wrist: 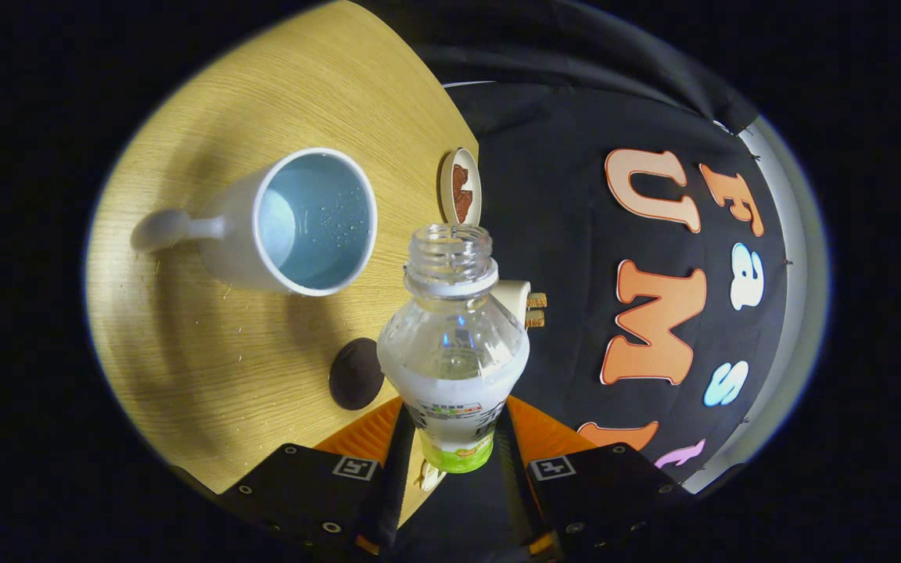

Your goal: Take the bottle from table, then pour the juice into the cup, finally place the bottle on the coaster

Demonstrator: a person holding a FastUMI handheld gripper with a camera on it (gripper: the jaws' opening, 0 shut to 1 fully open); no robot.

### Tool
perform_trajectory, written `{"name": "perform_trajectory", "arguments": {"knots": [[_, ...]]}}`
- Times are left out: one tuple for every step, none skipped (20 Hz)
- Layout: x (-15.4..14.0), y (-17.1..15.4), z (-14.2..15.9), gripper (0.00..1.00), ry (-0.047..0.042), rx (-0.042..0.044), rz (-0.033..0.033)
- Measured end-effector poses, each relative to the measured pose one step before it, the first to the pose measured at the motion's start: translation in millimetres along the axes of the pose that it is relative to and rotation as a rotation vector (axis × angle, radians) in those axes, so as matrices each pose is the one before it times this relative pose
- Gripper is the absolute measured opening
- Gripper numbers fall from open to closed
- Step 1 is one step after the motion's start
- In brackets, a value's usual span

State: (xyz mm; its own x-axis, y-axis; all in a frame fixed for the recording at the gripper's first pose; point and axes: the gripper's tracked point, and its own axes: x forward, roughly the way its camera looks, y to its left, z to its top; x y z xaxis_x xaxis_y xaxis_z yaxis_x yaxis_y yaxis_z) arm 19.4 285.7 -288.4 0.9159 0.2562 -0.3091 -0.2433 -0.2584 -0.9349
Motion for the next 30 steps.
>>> {"name": "perform_trajectory", "arguments": {"knots": [[0.51,-0.15,-0.79,0.56,-0.00048,-0.00526,0.00051],[0.55,0.83,-0.37,0.56,-0.00485,-0.00416,0.00429],[2.85,-1.34,-0.37,0.56,-0.00537,-0.01346,0.00033],[0.38,-2.62,-0.1,0.56,-0.00286,-0.02439,-0.00633],[1.14,-0.11,0.15,0.56,-0.0038,-0.02333,-0.00644],[1.06,0.06,-0.85,0.56,-0.00124,-0.01347,-0.00144],[1.75,1.64,-1.77,0.56,-0.00029,-0.00676,0.00281],[1.03,-1.09,-1.08,0.56,-0.00015,-0.01048,-0.0043],[0.35,-3.27,0.38,0.56,-0.00024,-0.01576,-0.00666],[-0.23,-1.1,0.55,0.56,-0.00229,-0.01084,-0.00258],[0.41,-0.44,0.55,0.56,-0.0044,-0.00418,0.00237],[0.53,0.15,0.6,0.56,-0.00664,-0.00465,0.00618],[0.49,-0.62,0.65,0.56,-0.00709,-0.0078,0.00345],[-0.09,-1.43,1.29,0.56,-0.0066,-0.00899,-0.0043],[-0.78,-0.54,1.88,0.56,-0.00556,-0.01126,-0.00349],[0.09,-0.48,0.04,0.56,-0.00173,-0.00986,-0.00178],[0.76,-1.04,-0.4,0.56,-0.00203,-0.00623,-0.00089],[0.27,-1.03,-0.95,0.56,0.00073,-0.0062,-0.00189],[1.31,-0.6,-0.21,0.56,-0.00077,-0.00737,0.00153],[0.93,0.03,-0.78,0.56,-0.00096,-0.0073,0.00151],[0.34,-1.19,0.34,0.56,-0.00174,-0.00678,0.00171],[0.19,-0.8,0.0,0.56,-0.00171,-0.0047,0.00031],[0.71,0.67,-0.23,0.56,-0.00003,-0.00369,0.00177],[0.54,-0.25,-0.34,0.56,-0.00021,-0.00299,0.00005],[-0.34,-0.15,-0.45,0.56,-0.00196,-0.00434,0.00011],[-0.08,-1.11,0.44,0.56,-0.00332,-0.00642,0.00088],[0.34,-0.12,-0.69,0.56,-0.00074,-0.00374,0.0008],[-0.13,-0.42,0.18,0.56,-0.00068,-0.00076,0.00211],[0.26,0.72,-1.24,0.56,0.00072,-0.00132,0.00148],[-0.37,-0.77,-0.11,0.56,0.00064,-0.00235,0.00027]]}}
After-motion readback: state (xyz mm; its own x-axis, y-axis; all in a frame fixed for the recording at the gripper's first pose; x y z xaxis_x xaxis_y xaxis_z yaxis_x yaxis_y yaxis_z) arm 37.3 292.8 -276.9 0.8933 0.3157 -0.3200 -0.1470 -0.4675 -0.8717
